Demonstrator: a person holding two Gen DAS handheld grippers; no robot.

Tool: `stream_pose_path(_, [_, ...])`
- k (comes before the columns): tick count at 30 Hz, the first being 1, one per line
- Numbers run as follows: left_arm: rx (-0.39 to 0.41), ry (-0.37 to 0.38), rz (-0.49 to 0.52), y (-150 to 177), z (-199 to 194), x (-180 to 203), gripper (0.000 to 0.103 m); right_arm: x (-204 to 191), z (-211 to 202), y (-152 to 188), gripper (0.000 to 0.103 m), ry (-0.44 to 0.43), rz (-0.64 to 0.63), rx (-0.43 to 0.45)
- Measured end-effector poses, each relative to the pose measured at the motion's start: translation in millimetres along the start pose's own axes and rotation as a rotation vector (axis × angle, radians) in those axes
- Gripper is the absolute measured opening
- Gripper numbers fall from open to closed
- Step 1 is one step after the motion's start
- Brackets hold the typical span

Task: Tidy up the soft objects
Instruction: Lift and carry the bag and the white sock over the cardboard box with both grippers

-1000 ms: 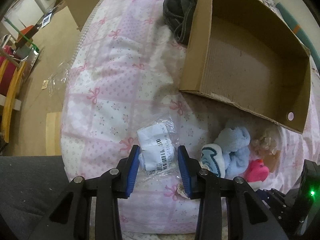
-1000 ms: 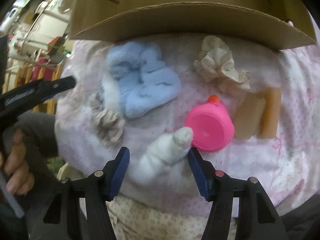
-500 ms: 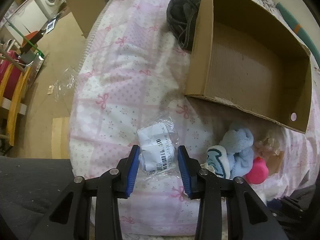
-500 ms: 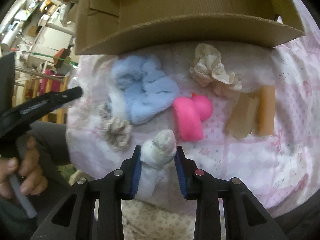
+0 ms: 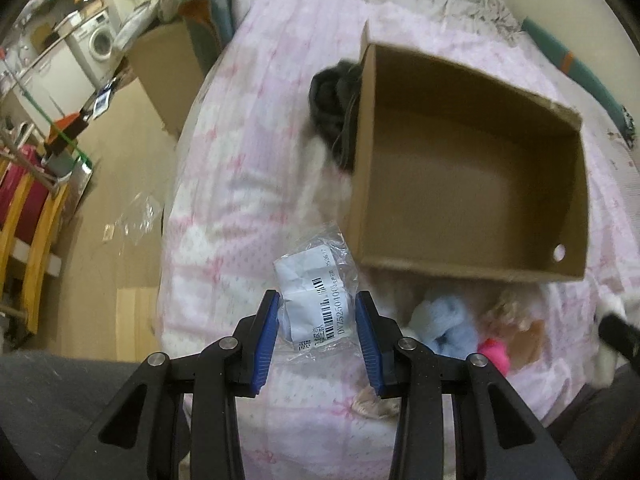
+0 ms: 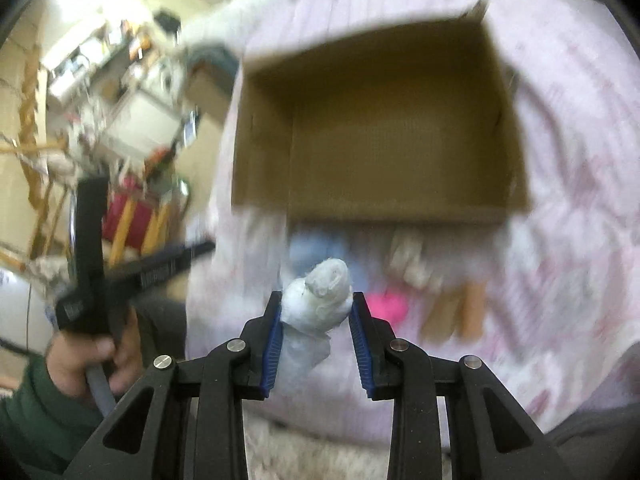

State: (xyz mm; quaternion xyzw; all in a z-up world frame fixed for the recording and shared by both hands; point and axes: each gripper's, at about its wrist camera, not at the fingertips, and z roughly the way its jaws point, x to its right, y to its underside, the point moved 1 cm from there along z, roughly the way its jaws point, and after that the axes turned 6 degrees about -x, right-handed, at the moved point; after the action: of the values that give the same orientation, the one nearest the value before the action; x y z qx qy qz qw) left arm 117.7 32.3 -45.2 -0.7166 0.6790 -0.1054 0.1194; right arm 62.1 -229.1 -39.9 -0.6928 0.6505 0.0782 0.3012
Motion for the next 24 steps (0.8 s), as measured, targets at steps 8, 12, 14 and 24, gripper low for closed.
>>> stream_pose_path(8, [0.080,0.006,0.104,-35.2,-17.8,36.7,0.035,17.7,-20.4,-42.5,0.034,0.030,0.000,0.119])
stream_pose_path(12, [0.103,0.007,0.128,-54.1,-16.3,53.6,0.035,23.2,-18.0,-67.1,0.034,0.040,-0.006,0.148])
stream_pose_path(14, [0.114,0.007,0.138,-61.4,-13.4,59.5,0.035,25.4,-15.4,-73.8,0.034,0.046,-0.010,0.162])
stream_pose_path(24, [0.117,0.011,0.219,-71.1,31.7,85.3,0.035,45.7,19.5,-89.0,0.034,0.081,0.043,0.147])
